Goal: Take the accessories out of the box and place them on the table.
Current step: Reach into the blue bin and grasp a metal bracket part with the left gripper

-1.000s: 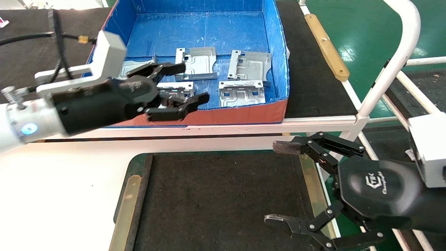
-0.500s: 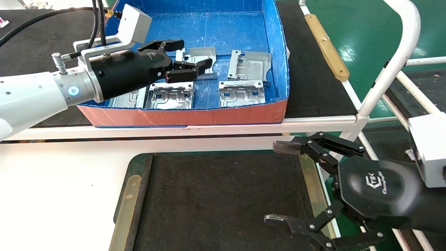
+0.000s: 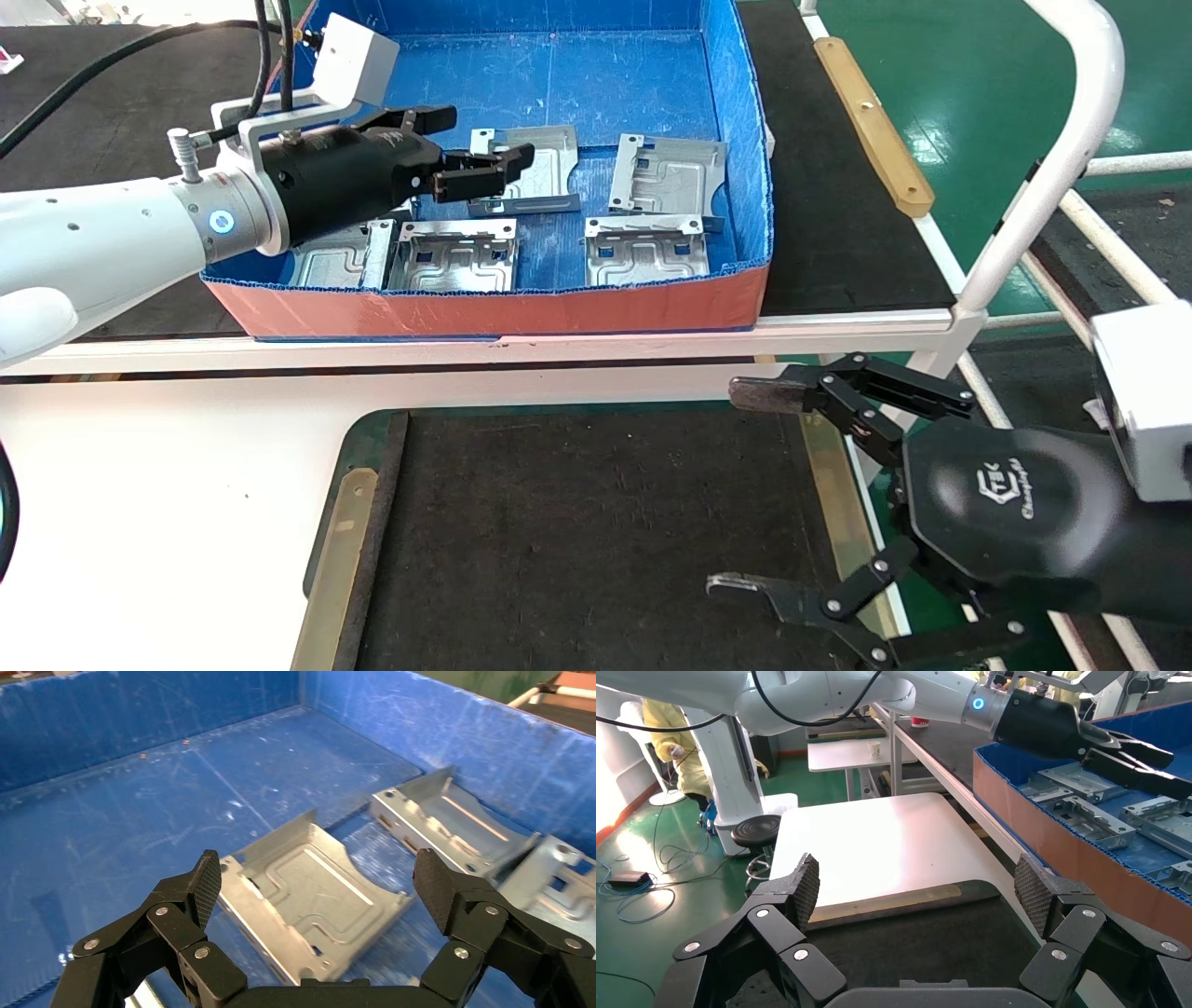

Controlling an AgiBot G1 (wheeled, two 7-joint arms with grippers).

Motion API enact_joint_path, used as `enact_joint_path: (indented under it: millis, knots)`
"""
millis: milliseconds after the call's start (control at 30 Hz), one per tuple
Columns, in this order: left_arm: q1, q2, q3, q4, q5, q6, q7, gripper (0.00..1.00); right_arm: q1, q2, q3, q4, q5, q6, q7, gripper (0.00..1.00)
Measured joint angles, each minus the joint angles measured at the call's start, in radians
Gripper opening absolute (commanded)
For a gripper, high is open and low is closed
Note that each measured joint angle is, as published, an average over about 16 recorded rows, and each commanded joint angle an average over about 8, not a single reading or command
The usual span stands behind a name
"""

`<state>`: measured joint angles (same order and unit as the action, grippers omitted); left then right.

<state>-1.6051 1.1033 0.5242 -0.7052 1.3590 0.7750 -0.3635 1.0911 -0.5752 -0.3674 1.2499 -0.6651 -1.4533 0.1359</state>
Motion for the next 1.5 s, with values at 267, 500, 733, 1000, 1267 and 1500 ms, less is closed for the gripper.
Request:
enact_joint_path:
  millis: [267,500,733,1000,1267,1500]
  knots:
    - [-0.018,0.035,0.003,0.066,0.017,-0.043,0.031,1.0,0.0,0.0,0.0,0.0,0.0,0.0,0.0,1.0]
    - [-0.024,0.058,0.001,0.116,0.02,-0.06,0.07,1.0,0.0,0.0,0.0,0.0,0.0,0.0,0.0,1.0]
    - [-0.029,0.073,-0.003,0.167,0.018,-0.069,0.109,1.0,0.0,0.0,0.0,0.0,0.0,0.0,0.0,1.0]
    - [-0.04,0.089,-0.008,0.216,0.015,-0.08,0.14,0.95,0.0,0.0,0.0,0.0,0.0,0.0,0.0,0.41]
    - [-0.047,0.095,-0.011,0.231,0.012,-0.085,0.15,0.01,0.0,0.0,0.0,0.0,0.0,0.0,0.0,0.0]
    - [-0.045,0.093,-0.01,0.228,0.012,-0.084,0.148,0.0,0.0,0.0,0.0,0.0,0.0,0.0,0.0,0.0]
